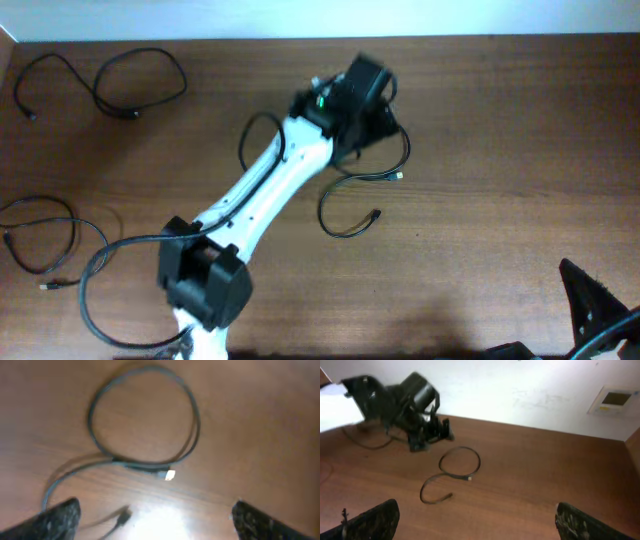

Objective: Untangle cables
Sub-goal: 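Reach the left gripper to the last looped cable and grasp it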

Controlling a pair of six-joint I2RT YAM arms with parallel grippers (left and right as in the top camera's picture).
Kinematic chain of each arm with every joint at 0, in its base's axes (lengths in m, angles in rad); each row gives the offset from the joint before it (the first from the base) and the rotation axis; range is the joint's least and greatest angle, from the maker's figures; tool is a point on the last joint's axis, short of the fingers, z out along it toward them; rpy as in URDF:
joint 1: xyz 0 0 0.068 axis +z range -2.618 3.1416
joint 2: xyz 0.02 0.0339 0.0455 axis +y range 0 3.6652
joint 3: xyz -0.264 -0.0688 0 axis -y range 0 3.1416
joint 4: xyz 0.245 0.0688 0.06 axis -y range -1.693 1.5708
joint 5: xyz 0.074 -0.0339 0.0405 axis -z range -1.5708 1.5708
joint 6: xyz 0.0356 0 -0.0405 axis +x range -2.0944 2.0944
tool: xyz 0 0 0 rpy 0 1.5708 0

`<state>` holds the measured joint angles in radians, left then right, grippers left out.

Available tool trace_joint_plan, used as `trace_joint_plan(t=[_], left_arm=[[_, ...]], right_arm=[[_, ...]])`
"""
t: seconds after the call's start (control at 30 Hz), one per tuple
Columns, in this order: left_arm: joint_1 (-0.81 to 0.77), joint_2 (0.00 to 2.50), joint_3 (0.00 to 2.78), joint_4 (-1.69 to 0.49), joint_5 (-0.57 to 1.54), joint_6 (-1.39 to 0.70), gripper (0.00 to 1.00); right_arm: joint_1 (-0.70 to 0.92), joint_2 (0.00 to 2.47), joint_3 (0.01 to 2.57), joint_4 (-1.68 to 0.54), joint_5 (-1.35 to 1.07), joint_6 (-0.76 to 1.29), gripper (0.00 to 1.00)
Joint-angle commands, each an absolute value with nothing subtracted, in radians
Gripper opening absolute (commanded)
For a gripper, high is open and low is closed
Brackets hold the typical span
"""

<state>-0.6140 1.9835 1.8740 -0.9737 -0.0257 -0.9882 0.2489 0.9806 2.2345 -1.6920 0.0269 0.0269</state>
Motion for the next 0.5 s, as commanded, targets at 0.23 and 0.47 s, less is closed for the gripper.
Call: trace_joint_plan(t=[0.23,0.47], left_arm=[[-0.604,2.489,2.471,-1.501,-0.008,-1.19,0.98],[-0.613,2.606,2.471,-1.519,0.12,-1.568,0.99]], right_arm=[[0.242,0.976,2.235,-1.697,0.039,0.034,0.99],[0.242,0.976,2.235,-1.696,0.039,0.034,0.99]])
